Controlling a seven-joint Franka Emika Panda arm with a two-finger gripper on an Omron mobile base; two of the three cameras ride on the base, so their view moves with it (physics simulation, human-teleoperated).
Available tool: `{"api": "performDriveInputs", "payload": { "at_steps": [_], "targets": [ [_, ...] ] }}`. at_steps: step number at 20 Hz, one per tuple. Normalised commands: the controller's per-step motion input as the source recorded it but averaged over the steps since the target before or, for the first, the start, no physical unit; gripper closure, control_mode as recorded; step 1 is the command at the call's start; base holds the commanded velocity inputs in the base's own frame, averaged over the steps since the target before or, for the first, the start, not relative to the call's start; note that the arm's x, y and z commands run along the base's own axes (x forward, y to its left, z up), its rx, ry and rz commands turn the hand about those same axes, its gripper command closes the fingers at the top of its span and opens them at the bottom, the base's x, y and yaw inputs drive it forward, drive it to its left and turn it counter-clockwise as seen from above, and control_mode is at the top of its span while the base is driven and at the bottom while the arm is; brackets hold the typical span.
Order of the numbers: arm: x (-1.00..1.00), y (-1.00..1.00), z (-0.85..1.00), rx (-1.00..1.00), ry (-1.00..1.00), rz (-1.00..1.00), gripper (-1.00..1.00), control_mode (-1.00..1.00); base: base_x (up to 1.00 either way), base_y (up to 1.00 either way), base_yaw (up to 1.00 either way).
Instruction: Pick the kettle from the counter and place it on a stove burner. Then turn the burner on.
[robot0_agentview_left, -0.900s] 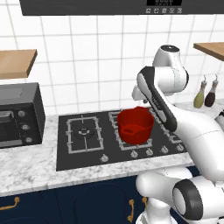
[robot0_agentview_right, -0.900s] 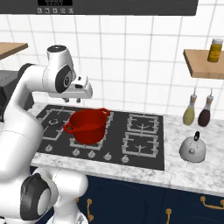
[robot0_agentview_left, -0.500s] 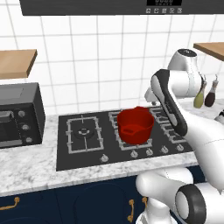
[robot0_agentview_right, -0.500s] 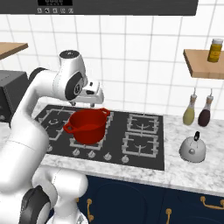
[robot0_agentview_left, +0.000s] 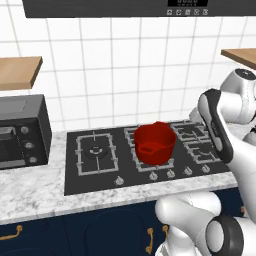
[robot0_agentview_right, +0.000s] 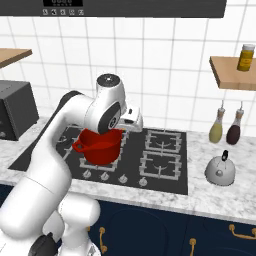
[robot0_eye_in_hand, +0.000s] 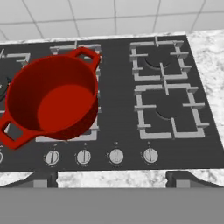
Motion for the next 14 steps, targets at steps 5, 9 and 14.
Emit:
{"api": "performDriveInputs", "payload": {
  "at_steps": [5,9,14],
  "targets": [
    [0.0,-0.61,-0.14,0.0,0.0,-0.06,-1.0,-1.0,0.0,0.0,0.0],
    [0.0,-0.84,-0.21,-0.03,0.0,-0.06,-1.0,-1.0,0.0,0.0,0.0],
    [0.0,-0.99,-0.25,-0.05,0.0,-0.09,-1.0,-1.0,0.0,0.0,0.0]
  ]
}}
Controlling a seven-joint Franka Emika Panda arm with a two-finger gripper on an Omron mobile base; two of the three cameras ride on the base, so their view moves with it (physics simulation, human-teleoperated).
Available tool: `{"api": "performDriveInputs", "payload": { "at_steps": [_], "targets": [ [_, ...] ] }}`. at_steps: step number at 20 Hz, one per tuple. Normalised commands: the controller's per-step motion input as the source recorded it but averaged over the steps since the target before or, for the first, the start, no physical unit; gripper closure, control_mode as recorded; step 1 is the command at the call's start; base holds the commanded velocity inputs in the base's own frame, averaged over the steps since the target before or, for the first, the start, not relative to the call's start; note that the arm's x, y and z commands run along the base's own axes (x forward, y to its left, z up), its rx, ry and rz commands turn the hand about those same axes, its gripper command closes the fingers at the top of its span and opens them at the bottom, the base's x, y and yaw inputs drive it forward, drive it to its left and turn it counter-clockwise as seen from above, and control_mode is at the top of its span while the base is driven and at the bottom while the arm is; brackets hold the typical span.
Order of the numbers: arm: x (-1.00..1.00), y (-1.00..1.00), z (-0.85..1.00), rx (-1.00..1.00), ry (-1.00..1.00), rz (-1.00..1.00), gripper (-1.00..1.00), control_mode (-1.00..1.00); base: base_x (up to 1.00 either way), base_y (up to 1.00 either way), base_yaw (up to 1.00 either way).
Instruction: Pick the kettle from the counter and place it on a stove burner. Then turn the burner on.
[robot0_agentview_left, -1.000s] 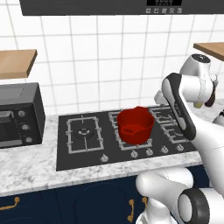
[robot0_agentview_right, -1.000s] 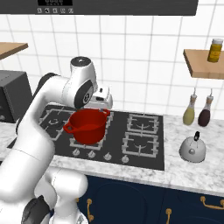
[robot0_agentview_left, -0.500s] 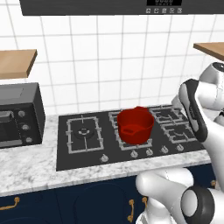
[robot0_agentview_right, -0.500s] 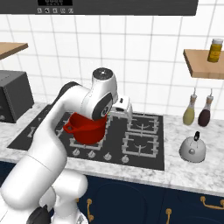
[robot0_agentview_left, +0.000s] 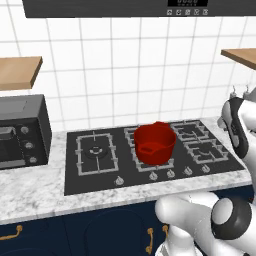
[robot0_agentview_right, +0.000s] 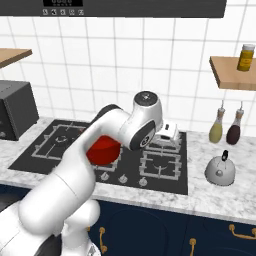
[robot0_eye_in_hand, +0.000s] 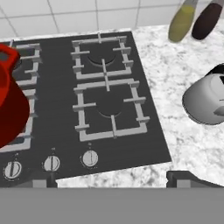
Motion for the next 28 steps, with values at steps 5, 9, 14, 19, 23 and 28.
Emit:
{"api": "performDriveInputs", "payload": {
  "at_steps": [5,9,14,19,23,28],
  "targets": [
    [0.0,-1.0,-0.18,0.0,0.0,-0.1,-1.0,-1.0,0.0,0.0,0.0],
    [0.0,-0.99,-0.18,-0.01,0.0,-0.1,-1.0,-1.0,0.0,0.0,0.0],
    [0.0,-0.87,-0.17,0.0,-0.01,-0.1,-1.0,-1.0,0.0,0.0,0.0],
    [0.02,-0.62,-0.07,0.0,-0.01,-0.04,-1.0,-1.0,0.0,0.0,0.0],
    [0.11,-0.32,0.0,0.03,0.0,0.0,-1.0,-1.0,0.0,0.0,0.0],
    [0.26,-0.14,-0.09,0.02,0.0,0.0,-1.0,-1.0,0.0,0.0,0.0]
  ]
}}
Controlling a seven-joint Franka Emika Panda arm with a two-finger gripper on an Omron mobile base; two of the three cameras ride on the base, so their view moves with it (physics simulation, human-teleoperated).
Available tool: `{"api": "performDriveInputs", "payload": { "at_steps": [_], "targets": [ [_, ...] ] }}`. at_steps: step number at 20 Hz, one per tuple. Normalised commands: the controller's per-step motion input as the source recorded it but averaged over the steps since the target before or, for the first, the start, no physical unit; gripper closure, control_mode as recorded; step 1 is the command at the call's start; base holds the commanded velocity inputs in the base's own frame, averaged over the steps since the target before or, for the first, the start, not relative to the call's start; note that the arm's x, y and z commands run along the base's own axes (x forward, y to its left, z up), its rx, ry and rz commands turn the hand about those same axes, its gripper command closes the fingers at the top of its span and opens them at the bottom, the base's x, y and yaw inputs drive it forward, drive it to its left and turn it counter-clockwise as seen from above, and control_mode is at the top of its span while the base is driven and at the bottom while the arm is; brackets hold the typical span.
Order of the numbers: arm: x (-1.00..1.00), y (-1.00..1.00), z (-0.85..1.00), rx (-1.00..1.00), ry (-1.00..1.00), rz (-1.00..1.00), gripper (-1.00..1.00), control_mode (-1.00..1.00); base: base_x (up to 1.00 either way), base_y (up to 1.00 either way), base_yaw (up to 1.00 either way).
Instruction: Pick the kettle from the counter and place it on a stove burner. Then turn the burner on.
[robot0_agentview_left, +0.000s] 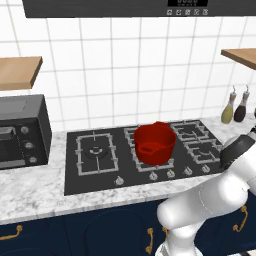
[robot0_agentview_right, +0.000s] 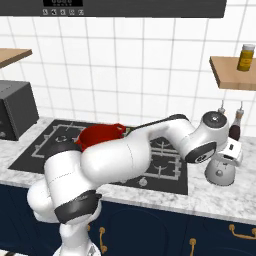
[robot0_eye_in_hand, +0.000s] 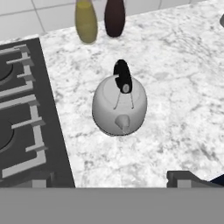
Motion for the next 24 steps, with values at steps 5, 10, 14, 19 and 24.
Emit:
{"api": "performDriveInputs", "payload": {
  "at_steps": [5,10,14,19,24],
  "targets": [
    [0.19,0.0,-0.13,0.0,0.0,0.0,-1.0,-1.0,0.0,0.0,0.0],
    [0.15,-0.01,-0.16,0.0,0.0,0.0,-1.0,-1.0,0.0,0.0,0.0],
    [0.19,-0.02,-0.16,0.0,0.0,0.01,-1.0,-1.0,0.0,0.0,0.0],
    [0.17,-0.01,-0.15,0.0,0.0,0.01,-1.0,-1.0,0.0,0.0,0.0],
    [0.09,-0.06,-0.07,0.0,0.0,0.0,-1.0,-1.0,0.0,0.0,0.0]
  ]
}}
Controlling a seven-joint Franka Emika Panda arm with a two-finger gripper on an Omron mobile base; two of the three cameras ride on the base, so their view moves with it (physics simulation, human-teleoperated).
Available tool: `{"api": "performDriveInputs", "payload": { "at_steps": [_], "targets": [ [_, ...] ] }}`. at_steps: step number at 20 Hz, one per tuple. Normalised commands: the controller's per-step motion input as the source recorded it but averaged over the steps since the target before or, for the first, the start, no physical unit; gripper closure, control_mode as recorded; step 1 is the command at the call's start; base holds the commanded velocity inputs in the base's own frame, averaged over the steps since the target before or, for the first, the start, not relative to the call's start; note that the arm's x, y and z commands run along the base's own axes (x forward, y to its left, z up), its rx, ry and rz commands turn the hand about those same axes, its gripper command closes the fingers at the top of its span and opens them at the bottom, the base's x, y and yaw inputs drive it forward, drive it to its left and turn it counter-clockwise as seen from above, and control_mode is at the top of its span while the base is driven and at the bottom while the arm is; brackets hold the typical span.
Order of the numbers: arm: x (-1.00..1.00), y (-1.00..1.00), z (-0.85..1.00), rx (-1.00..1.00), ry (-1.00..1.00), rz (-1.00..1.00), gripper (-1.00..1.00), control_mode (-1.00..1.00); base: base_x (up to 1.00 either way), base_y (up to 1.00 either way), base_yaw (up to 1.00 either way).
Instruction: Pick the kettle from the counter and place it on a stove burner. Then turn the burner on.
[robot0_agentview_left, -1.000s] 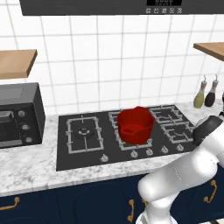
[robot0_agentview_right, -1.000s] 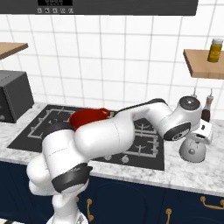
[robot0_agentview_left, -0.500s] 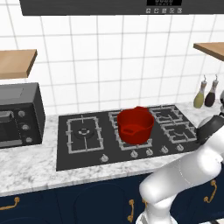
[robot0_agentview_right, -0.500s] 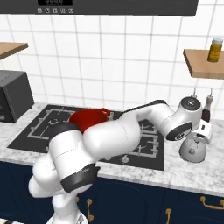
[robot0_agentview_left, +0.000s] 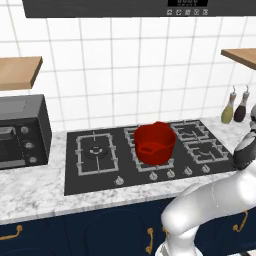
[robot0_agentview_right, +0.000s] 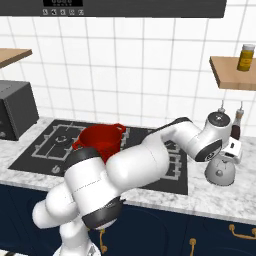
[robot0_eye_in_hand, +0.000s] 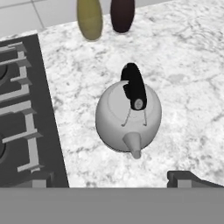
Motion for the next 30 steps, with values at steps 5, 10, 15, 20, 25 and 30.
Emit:
{"api": "performDriveInputs", "payload": {
  "at_steps": [5,10,15,20,25,30],
  "targets": [
    [0.07,-0.06,-0.06,0.0,0.0,0.0,-1.0,-1.0,0.0,0.0,0.0],
    [0.07,0.0,-0.15,0.0,0.0,0.0,-1.0,-1.0,0.0,0.0,0.0],
    [0.0,-0.12,-0.03,0.0,0.0,0.0,-1.0,-1.0,0.0,0.0,0.0],
    [0.09,-0.13,0.0,0.0,0.0,0.0,-1.0,-1.0,0.0,0.0,0.0],
    [0.14,-0.08,-0.01,0.0,0.0,0.0,-1.0,-1.0,0.0,0.0,0.0],
    [0.09,-0.11,-0.04,0.0,0.0,0.0,-1.0,-1.0,0.0,0.0,0.0]
  ]
}}
